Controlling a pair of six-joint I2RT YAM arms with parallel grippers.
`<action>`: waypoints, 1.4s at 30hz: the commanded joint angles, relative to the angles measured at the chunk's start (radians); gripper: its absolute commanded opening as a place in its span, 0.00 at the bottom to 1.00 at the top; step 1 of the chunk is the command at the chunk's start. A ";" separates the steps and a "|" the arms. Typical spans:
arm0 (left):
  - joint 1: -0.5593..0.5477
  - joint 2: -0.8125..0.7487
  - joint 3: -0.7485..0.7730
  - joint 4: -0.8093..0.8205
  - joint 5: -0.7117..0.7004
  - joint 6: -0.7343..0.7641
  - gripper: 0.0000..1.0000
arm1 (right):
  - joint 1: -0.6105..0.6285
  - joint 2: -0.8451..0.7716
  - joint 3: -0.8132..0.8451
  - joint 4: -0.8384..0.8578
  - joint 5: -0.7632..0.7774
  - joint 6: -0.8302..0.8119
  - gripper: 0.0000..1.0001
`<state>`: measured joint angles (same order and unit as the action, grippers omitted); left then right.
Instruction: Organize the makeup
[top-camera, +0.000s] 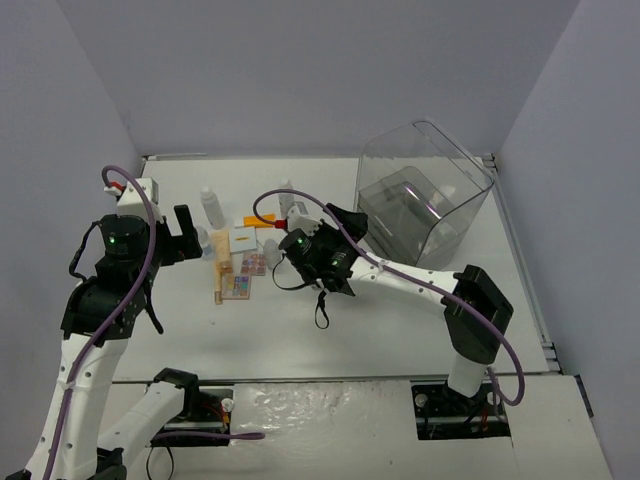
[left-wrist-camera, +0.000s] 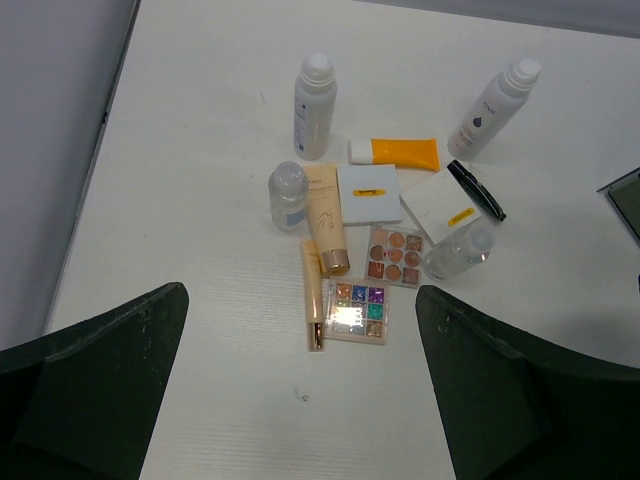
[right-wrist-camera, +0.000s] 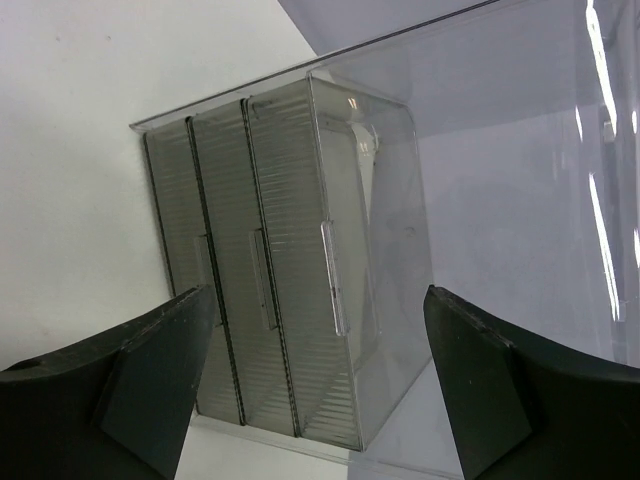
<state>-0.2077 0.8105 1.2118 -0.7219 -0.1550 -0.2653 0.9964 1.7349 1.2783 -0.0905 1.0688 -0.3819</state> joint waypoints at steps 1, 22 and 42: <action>-0.004 -0.006 0.021 0.026 -0.017 -0.002 0.97 | 0.005 0.019 -0.024 0.077 0.167 -0.036 0.79; -0.004 -0.023 0.024 -0.003 -0.014 -0.007 0.97 | -0.078 0.133 -0.073 0.114 0.378 0.075 0.65; -0.004 -0.026 0.026 -0.011 -0.004 -0.010 0.97 | -0.131 0.197 -0.025 0.160 0.392 0.073 0.46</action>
<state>-0.2077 0.7845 1.2118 -0.7607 -0.1612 -0.2661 0.8776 1.9293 1.1990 0.0218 1.3925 -0.3256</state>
